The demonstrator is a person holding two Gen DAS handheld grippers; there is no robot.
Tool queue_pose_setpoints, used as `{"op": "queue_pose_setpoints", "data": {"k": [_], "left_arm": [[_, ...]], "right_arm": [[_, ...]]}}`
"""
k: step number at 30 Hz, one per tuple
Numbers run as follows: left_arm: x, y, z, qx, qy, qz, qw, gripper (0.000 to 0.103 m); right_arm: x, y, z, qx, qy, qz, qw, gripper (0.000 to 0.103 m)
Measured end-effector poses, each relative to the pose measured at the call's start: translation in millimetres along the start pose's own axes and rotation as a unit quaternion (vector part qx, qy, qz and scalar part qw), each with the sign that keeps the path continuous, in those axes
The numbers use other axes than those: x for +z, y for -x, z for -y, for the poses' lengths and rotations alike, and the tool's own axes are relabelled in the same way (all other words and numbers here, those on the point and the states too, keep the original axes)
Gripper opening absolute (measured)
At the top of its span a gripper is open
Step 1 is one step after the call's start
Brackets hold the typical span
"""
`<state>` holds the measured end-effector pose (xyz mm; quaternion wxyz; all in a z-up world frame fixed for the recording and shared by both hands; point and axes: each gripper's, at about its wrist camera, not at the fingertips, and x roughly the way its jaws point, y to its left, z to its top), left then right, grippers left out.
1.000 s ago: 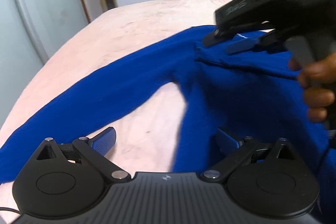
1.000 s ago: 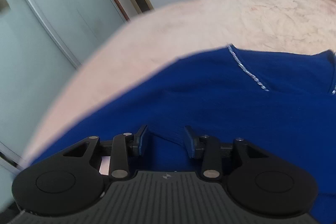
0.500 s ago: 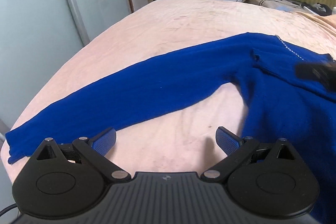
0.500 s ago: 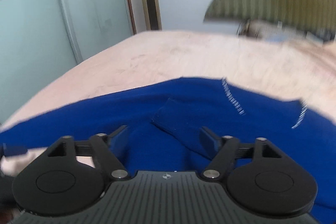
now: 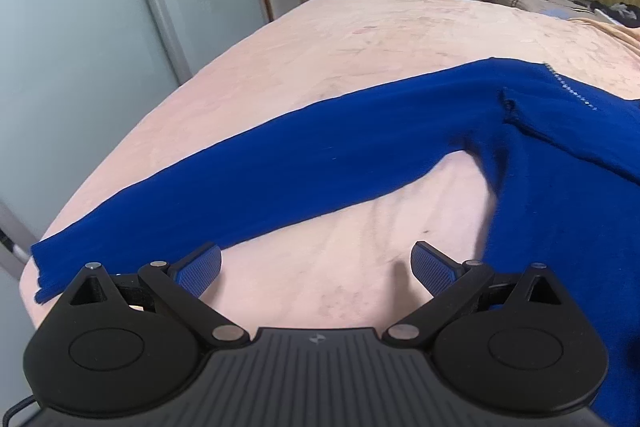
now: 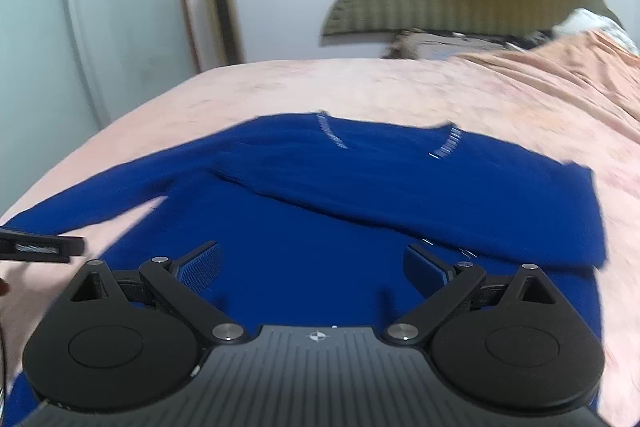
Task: Fold small clothes
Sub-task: 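Move the left tool along the other sleeve toward its cuff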
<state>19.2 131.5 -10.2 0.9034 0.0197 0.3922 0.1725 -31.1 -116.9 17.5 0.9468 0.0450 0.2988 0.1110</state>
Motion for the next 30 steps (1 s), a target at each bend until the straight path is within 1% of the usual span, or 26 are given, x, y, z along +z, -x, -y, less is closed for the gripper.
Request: {"op": "queue_pose_setpoints", "data": {"k": [5, 13, 30], "left_arm": [[-1, 1, -9, 0.018, 0.014, -0.005, 0.9997, 0.102], [-6, -3, -23, 0.044, 0.036, -0.020, 0.9982, 0.102], [-7, -1, -28, 0.057, 0.048, -0.018, 0.9971, 0.102]], "right_arm": [[-16, -3, 15, -0.010, -0.008, 0.004, 1.000, 0.098], [-24, -1, 20, -0.005, -0.009, 0.012, 1.000, 0.098], [-34, 5, 21, -0.014, 0.002, 0.005, 1.000, 0.098]]}}
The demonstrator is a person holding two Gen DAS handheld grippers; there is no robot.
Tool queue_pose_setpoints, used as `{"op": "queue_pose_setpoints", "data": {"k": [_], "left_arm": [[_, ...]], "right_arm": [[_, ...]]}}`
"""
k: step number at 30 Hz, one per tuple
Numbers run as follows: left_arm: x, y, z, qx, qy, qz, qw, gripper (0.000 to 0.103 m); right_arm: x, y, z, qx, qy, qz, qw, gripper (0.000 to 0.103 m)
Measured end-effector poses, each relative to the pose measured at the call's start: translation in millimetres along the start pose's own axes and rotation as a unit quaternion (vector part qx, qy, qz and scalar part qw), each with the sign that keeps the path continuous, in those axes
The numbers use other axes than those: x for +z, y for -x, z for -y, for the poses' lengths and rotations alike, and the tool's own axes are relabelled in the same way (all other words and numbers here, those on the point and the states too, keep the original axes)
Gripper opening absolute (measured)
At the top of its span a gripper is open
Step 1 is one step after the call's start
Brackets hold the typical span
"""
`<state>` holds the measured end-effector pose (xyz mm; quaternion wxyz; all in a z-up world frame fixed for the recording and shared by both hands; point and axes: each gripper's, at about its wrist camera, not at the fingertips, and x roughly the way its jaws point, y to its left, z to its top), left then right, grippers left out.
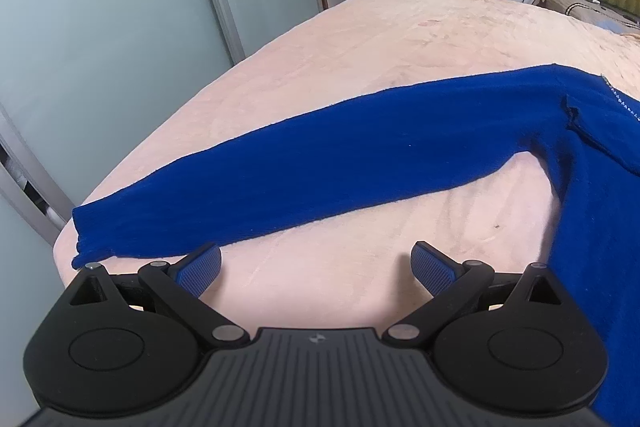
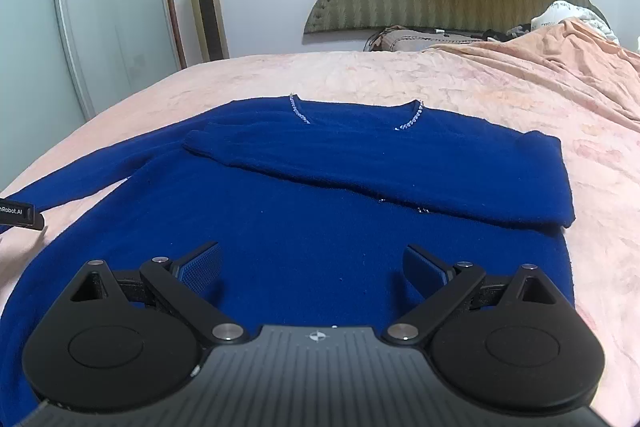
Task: Fold small clothes
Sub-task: 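Move the left tool along the other sleeve toward its cuff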
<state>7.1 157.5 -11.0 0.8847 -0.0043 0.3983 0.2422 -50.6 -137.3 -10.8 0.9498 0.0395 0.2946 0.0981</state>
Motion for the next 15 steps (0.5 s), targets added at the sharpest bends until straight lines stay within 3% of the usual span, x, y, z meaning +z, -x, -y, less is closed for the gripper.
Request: {"op": "queue_pose_setpoints", "data": {"k": [15], "left_arm": [[1, -7, -19, 0.024, 0.042, -0.007, 0.9988, 0.102]], "right_arm": [[-2, 1, -1, 0.002, 0.001, 0.001, 1.000, 0.098]]}}
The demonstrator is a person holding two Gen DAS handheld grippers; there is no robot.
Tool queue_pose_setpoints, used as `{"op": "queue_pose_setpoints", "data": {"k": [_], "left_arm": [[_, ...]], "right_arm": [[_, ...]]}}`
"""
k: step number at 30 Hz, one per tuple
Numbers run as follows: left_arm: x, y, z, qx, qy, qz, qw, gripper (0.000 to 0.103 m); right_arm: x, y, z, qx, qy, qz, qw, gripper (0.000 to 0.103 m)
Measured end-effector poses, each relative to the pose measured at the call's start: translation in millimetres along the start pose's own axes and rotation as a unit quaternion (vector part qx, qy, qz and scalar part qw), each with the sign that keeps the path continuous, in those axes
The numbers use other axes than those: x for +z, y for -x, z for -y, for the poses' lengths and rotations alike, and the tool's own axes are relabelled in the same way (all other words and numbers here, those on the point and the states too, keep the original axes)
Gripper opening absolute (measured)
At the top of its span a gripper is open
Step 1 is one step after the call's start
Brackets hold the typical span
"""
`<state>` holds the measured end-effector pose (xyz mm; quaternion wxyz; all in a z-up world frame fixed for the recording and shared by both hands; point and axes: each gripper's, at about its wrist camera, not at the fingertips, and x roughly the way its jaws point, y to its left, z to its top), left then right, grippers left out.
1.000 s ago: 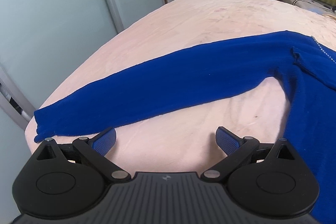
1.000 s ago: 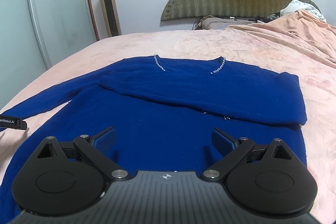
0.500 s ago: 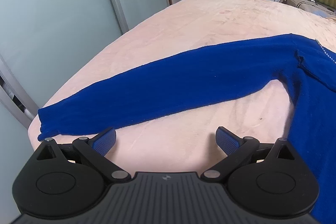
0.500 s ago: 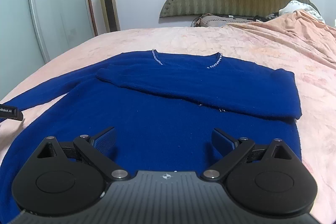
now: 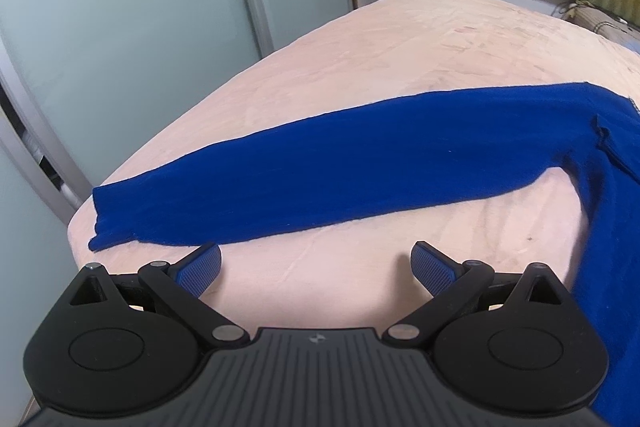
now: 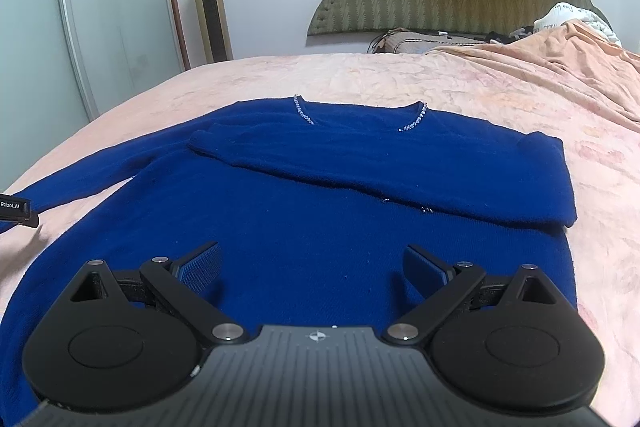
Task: Fold small clothes
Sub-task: 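Move the left tool along the other sleeve toward its cuff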
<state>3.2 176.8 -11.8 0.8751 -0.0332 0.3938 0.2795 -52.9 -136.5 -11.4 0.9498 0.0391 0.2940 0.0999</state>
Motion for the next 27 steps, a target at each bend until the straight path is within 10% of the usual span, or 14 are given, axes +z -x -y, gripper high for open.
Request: {"op": "queue_pose_setpoints", "data": {"k": [27], "left_arm": [[3, -22, -46, 0.042, 0.098, -0.024, 0.9940, 0.102]], "right_arm": [[-4, -5, -2, 0.008, -0.002, -0.005, 1.000, 0.098]]}}
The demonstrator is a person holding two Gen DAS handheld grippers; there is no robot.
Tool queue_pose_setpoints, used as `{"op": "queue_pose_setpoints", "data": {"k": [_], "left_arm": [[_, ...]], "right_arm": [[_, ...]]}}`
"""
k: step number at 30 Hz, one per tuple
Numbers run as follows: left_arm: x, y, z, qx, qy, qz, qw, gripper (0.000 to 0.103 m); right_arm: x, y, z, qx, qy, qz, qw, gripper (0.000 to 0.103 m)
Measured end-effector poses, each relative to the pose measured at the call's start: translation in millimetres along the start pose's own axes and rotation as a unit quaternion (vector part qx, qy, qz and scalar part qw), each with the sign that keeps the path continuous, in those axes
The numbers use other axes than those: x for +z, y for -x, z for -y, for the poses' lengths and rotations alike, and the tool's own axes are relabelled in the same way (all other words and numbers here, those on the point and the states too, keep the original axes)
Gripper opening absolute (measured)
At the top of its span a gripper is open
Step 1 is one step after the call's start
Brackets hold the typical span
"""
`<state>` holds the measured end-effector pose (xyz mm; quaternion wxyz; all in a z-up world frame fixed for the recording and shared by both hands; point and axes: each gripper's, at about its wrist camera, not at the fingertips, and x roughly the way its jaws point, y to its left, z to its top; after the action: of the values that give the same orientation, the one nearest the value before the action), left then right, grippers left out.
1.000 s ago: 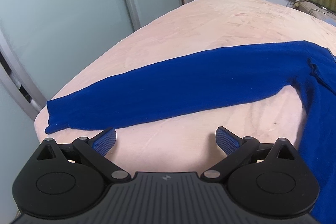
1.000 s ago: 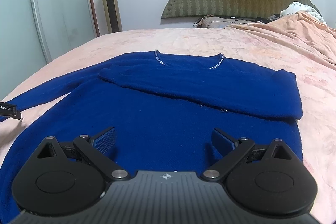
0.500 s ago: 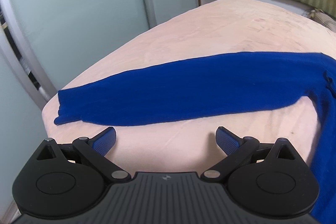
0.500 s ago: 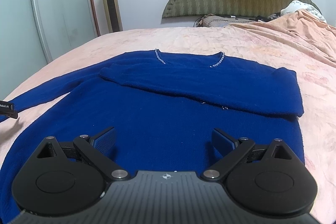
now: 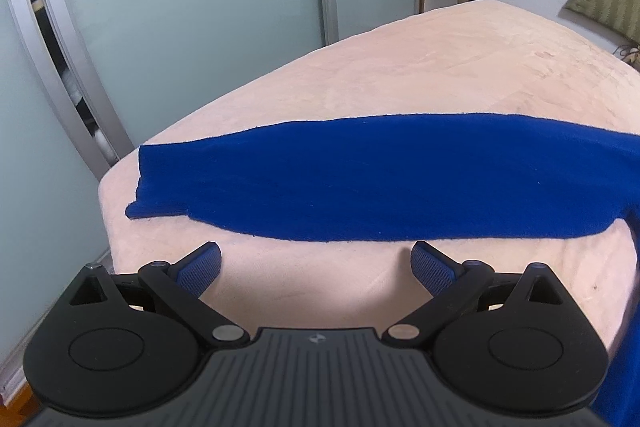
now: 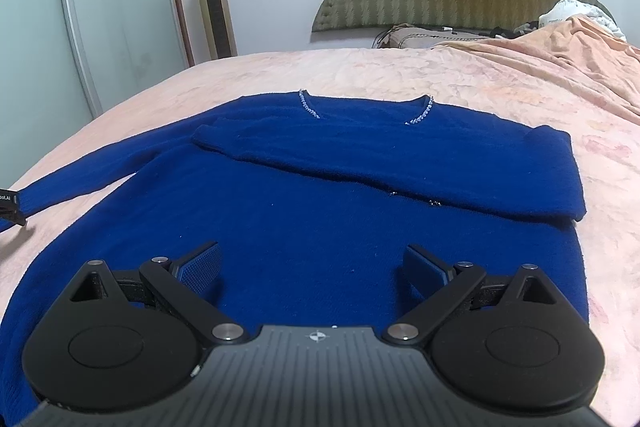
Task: Fold small clothes
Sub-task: 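Move the left tool along the other sleeve toward its cuff, then grasp the other sleeve cuff with the left tool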
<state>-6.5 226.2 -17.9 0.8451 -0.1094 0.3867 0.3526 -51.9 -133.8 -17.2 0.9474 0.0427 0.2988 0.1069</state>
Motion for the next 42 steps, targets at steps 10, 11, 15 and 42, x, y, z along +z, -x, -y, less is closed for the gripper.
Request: {"op": "queue_pose_setpoints", "data": {"k": [10, 11, 15, 42], "left_arm": [[6, -20, -84, -0.058, 0.202, -0.018, 0.9775, 0.102], [6, -20, -92, -0.065, 0.223, -0.011, 0.9726, 0.102], [5, -27, -119, -0.093, 0.301, 0.001, 0.9490, 0.102], [101, 54, 33, -0.163, 0.032, 0.168, 0.9718, 0.005]], "right_arm": [[-2, -1, 3, 0.002, -0.010, -0.005, 1.000, 0.099], [-2, -2, 3, 0.002, -0.011, -0.006, 1.000, 0.099], [-3, -4, 3, 0.001, -0.013, -0.009, 1.000, 0.099], [-4, -8, 6, -0.003, -0.019, -0.014, 1.000, 0.102]]}}
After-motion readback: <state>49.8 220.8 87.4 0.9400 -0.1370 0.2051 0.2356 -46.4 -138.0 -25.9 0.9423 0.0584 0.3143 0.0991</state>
